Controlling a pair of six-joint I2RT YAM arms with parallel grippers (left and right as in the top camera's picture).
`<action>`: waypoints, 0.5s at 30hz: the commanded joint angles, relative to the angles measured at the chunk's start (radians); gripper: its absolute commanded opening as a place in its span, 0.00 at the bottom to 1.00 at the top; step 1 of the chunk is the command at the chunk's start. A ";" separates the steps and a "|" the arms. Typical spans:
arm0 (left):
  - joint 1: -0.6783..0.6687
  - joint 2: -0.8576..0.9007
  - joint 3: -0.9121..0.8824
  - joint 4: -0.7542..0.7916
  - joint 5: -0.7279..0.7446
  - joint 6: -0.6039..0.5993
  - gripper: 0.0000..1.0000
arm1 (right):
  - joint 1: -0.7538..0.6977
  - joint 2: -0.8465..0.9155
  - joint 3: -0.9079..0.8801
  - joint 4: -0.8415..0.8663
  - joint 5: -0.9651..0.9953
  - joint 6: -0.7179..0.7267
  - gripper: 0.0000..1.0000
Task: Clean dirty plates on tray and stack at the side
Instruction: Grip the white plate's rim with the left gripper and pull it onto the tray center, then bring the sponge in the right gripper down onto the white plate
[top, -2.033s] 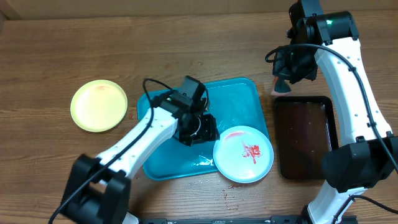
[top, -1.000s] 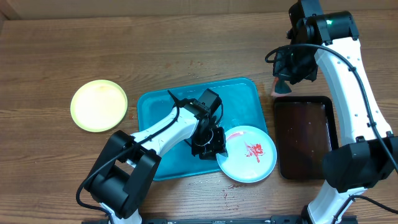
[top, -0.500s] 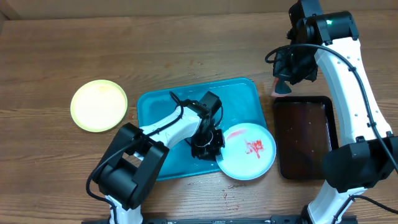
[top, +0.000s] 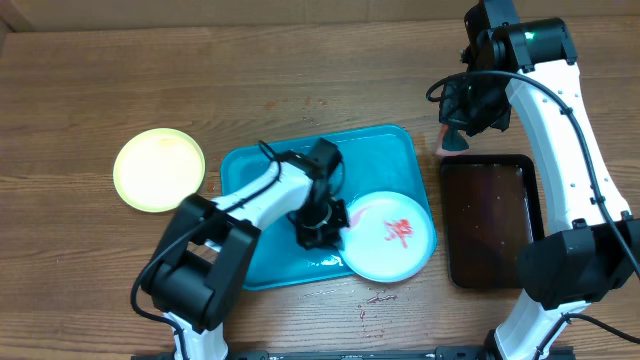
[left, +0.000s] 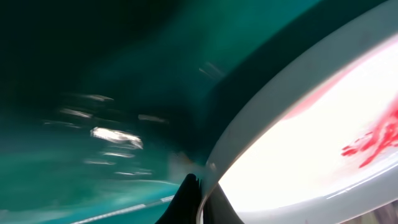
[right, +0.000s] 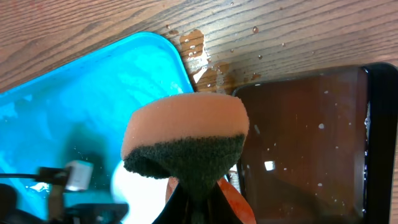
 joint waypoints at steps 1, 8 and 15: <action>0.090 -0.034 0.058 -0.048 -0.211 0.087 0.05 | -0.003 -0.001 0.005 0.009 -0.009 -0.008 0.04; 0.199 -0.034 0.109 -0.077 -0.328 0.200 0.04 | 0.001 0.001 0.005 0.044 -0.133 -0.048 0.04; 0.203 -0.032 0.109 -0.079 -0.336 0.248 0.04 | 0.081 0.019 -0.045 0.096 -0.145 -0.043 0.04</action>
